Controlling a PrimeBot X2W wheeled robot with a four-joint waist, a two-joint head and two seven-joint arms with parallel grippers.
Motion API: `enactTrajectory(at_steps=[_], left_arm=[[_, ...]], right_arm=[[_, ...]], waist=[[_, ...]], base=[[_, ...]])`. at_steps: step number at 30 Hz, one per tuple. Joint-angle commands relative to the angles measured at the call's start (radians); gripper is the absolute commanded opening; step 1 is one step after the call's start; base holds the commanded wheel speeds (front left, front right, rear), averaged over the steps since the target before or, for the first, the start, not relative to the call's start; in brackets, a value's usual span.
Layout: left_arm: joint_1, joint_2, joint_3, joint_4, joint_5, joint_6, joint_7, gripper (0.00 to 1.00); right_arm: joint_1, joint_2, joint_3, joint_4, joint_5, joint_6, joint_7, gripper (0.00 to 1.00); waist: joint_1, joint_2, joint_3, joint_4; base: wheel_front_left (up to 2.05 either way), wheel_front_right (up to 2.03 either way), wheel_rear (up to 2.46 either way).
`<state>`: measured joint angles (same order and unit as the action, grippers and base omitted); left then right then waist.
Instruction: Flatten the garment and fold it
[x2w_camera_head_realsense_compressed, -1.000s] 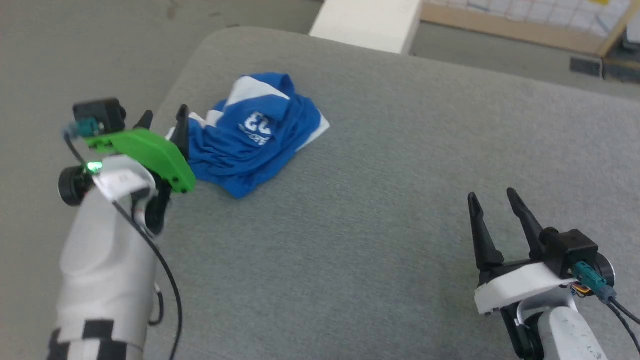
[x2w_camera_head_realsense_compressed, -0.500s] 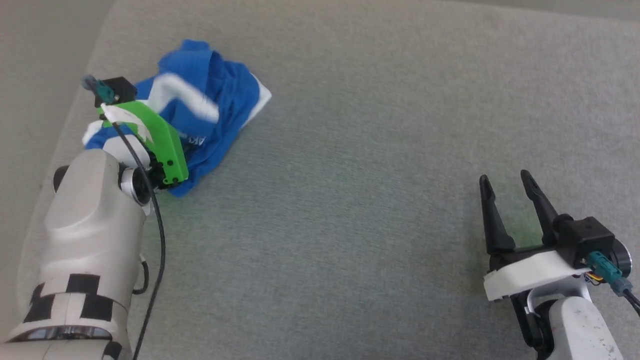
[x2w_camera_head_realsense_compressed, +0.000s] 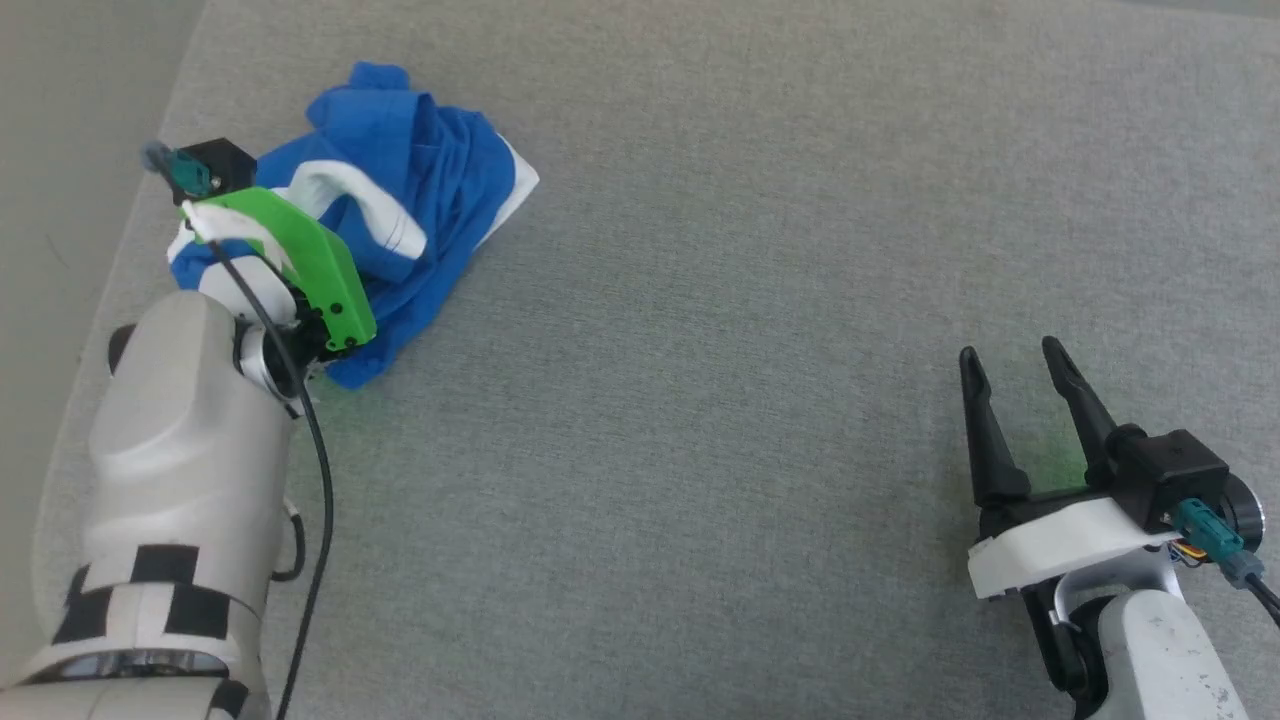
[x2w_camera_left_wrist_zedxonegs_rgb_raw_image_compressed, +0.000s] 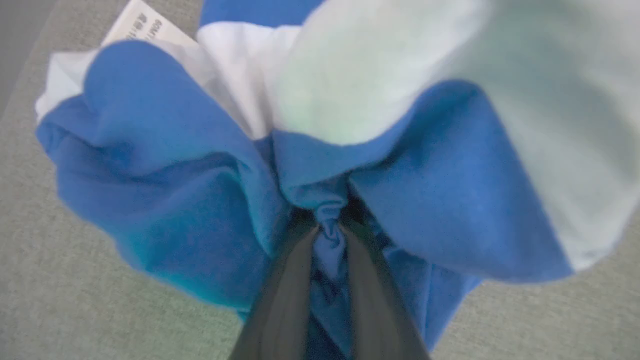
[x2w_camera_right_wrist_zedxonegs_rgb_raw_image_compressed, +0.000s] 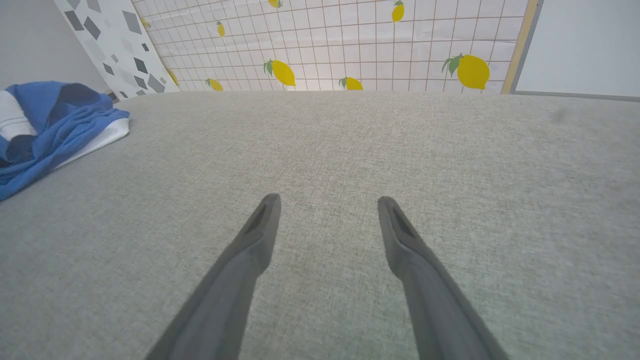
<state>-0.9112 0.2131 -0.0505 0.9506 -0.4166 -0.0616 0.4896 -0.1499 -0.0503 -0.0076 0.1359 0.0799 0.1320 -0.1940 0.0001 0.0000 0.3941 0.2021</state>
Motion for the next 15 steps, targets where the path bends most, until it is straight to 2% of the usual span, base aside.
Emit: enactTrajectory(at_steps=[1, 9, 15], left_arm=[[0.020, -0.019, 0.006, -0.007, -0.014, -0.007, -0.028, 0.00], [-0.044, 0.010, 0.039, -0.139, -0.051, -0.041, -0.201, 0.00], [-0.087, 0.029, 0.026, -0.249, -0.066, -0.056, -0.233, 0.00]], right_arm=[[-0.018, 0.000, 0.000, 0.007, 0.005, -0.001, -0.003, 1.00], [-0.001, 0.000, 0.009, 0.052, 0.035, -0.001, -0.024, 1.00], [0.015, 0.000, 0.020, 0.090, 0.066, -0.001, -0.042, 1.00]], waist=[[-0.0001, 0.0000, -0.023, 0.015], [-0.0001, 0.0000, -0.118, 0.037], [-0.0001, 0.0000, -0.186, 0.032]], base=[[0.00, 0.00, 0.00], [0.00, 0.00, 0.00], [0.00, 0.00, 0.00]])
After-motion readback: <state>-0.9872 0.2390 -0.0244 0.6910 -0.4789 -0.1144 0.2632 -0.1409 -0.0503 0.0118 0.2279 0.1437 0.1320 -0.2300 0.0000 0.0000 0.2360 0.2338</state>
